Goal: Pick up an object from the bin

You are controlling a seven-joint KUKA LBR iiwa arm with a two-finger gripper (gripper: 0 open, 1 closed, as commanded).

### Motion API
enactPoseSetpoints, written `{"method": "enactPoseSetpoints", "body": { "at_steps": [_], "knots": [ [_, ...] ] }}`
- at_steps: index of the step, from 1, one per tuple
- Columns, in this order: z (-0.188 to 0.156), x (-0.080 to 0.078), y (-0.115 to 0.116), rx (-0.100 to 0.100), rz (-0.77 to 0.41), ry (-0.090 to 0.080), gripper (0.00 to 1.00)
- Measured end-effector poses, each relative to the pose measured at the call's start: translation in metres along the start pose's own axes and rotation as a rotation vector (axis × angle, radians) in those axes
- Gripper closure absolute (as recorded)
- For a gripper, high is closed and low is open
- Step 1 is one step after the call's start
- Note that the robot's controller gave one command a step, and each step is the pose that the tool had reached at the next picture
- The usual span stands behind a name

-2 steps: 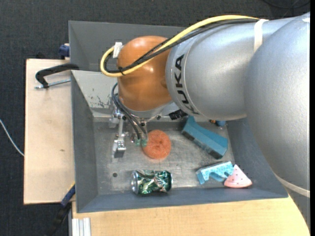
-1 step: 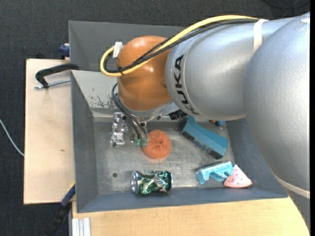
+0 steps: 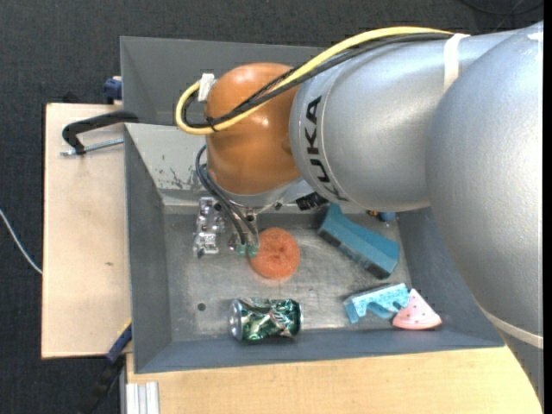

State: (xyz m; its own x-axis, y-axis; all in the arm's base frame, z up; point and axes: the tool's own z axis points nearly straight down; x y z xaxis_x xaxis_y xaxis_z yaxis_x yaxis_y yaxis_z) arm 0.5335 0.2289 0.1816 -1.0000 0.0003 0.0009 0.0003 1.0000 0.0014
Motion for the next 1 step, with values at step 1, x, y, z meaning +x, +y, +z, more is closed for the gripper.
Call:
{"method": "enactPoseSetpoints", "body": {
  "at_steps": [1],
  "knots": [
    [-0.0005,-0.003,0.0012,-0.002,0.031,-0.004,1.0]
  ]
}}
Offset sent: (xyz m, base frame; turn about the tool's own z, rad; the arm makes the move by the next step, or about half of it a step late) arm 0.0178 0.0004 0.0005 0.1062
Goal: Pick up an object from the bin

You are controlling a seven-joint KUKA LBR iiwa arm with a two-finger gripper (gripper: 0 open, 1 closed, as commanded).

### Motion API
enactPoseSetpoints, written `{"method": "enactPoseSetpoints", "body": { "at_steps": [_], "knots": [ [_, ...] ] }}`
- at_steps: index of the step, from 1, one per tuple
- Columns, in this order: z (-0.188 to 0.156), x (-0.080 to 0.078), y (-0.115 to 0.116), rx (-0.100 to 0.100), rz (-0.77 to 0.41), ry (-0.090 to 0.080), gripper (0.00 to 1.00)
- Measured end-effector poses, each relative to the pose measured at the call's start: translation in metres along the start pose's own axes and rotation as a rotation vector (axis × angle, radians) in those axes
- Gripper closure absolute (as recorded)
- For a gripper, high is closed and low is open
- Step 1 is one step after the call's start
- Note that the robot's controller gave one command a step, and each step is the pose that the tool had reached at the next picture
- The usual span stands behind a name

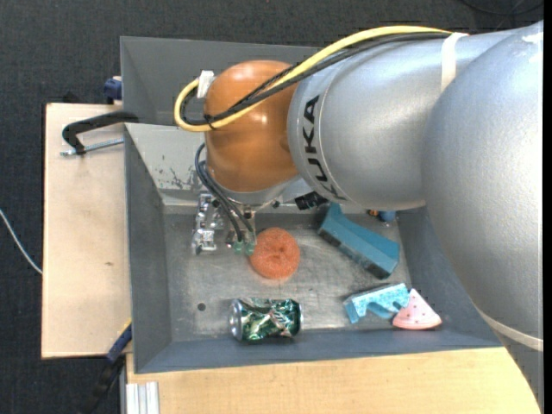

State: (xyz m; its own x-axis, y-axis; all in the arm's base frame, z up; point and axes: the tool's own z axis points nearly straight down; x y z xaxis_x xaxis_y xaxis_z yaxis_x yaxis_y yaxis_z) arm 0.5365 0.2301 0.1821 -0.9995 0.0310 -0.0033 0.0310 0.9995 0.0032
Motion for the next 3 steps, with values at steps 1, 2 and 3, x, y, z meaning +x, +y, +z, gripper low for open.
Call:
{"method": "enactPoseSetpoints", "body": {
  "at_steps": [1,2,3],
  "knots": [
    [-0.0011,-0.016,0.0005,0.0,0.074,-0.002,0.0],
    [-0.0011,-0.0159,0.0005,-0.001,0.075,-0.002,1.0],
    [-0.0011,-0.0159,0.0005,-0.001,0.075,-0.002,1.0]
  ]
}}
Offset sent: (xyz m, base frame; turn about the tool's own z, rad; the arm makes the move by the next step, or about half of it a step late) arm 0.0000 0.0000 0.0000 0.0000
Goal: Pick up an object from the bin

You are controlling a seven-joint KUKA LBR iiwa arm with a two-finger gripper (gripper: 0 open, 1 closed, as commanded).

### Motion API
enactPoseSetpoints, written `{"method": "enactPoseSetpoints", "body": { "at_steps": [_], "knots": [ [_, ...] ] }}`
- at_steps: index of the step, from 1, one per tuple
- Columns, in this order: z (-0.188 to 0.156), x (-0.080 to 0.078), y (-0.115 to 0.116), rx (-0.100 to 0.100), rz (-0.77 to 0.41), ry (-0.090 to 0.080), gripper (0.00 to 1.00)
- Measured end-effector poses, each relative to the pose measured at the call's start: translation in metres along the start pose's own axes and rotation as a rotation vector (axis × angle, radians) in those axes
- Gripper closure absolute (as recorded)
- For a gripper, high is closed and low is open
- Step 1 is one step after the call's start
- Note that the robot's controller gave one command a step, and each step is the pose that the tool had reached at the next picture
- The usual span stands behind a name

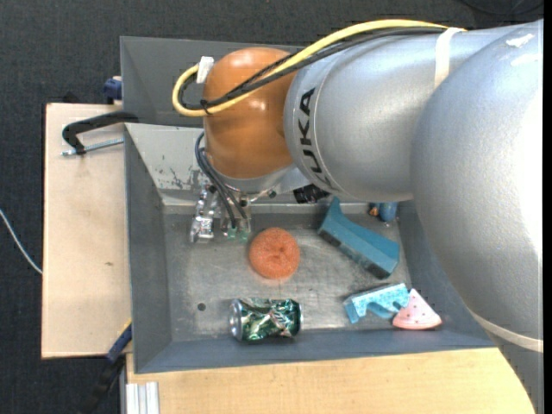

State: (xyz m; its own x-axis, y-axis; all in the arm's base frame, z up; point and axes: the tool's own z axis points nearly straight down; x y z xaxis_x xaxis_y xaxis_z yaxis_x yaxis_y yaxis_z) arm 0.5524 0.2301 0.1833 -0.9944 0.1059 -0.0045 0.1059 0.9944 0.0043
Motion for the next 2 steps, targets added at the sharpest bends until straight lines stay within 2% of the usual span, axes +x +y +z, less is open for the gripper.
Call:
{"method": "enactPoseSetpoints", "body": {
  "at_steps": [1,2],
  "knots": [
    [-0.007,0.001,0.0,0.001,-0.03,-0.001,1.0],
    [0.006,-0.002,-0.005,0.003,-0.325,0.004,1.0]
  ]
}}
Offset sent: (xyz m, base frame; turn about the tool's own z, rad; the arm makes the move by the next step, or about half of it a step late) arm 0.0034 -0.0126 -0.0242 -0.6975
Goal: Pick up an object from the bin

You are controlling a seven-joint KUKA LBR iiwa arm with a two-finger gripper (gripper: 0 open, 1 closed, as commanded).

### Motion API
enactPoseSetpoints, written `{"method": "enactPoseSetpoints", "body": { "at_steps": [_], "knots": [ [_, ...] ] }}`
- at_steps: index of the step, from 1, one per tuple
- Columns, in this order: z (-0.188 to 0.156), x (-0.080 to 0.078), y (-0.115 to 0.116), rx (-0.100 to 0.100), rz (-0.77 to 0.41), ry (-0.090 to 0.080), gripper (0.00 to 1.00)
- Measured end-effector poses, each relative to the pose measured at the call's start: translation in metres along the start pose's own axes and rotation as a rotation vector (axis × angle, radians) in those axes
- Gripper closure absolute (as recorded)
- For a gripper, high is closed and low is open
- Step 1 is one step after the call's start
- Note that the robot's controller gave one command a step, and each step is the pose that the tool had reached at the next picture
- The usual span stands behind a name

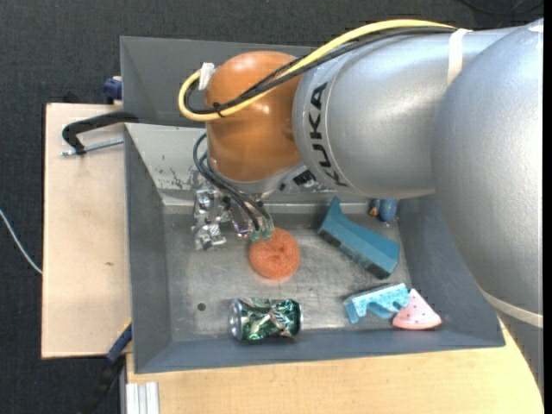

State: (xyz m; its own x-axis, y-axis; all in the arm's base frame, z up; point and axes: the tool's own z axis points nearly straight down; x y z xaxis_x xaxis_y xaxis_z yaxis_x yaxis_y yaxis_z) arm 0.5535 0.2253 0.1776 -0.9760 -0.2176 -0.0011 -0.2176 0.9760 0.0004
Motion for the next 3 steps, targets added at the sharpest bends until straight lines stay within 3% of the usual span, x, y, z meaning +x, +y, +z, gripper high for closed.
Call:
{"method": "enactPoseSetpoints", "body": {
  "at_steps": [1,2,3],
  "knots": [
    [0.021,-0.002,-0.032,-0.001,-0.152,0.001,0.0],
    [0.021,-0.002,-0.032,-0.001,-0.153,0.001,0.0],
    [0.019,0.002,-0.049,-0.003,-0.261,0.0,0.0]
  ]
}}
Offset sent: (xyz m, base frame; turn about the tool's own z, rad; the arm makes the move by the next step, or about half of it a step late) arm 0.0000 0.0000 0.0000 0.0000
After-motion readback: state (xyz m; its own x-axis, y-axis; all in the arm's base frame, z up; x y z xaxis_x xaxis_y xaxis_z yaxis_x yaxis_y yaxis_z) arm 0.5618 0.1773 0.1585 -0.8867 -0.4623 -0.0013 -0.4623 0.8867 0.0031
